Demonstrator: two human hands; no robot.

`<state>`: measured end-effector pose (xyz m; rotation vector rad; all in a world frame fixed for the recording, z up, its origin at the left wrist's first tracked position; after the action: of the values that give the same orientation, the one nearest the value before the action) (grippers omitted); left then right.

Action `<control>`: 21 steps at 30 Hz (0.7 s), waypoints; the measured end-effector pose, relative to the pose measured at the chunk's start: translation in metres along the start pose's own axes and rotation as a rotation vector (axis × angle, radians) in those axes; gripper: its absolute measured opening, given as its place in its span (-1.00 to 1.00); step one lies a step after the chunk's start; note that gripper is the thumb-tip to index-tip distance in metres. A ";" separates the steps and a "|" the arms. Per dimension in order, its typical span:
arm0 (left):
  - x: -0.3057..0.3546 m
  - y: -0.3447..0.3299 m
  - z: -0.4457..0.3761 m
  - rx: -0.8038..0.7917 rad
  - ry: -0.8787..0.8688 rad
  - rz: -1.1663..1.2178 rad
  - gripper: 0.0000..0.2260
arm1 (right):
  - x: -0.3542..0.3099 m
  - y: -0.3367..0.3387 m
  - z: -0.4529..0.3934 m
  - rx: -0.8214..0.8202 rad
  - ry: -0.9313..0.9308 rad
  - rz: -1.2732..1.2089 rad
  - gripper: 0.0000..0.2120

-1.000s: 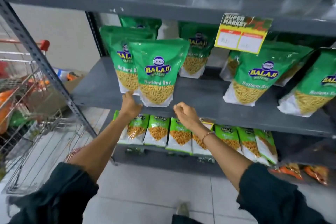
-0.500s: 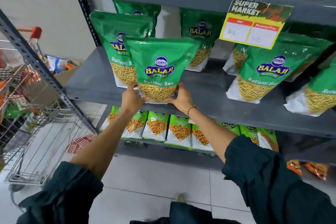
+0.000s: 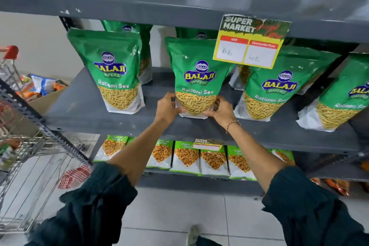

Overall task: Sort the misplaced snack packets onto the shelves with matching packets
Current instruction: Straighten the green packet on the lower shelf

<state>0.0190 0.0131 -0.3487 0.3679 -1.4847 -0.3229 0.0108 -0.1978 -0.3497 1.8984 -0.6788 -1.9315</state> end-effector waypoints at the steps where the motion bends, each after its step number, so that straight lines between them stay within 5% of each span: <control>1: -0.002 -0.001 -0.001 -0.002 0.006 -0.005 -0.44 | 0.000 0.000 -0.001 -0.009 0.004 0.017 -0.41; 21: 0.007 -0.005 -0.011 -0.062 0.027 -0.170 -0.46 | -0.004 0.000 -0.003 -0.103 -0.032 0.027 -0.36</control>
<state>0.0305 0.0062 -0.3446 0.4487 -1.4169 -0.4965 0.0139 -0.1955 -0.3466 1.7910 -0.5996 -1.9454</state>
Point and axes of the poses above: each hand's wrist, its own z-axis away from the middle knuckle, its own y-axis out of the back of the hand, x = y × z, the point moved 3 cm from there along -z, towards the middle knuckle, and after that the axes turned 2 degrees about -x, right-handed, at the moved point
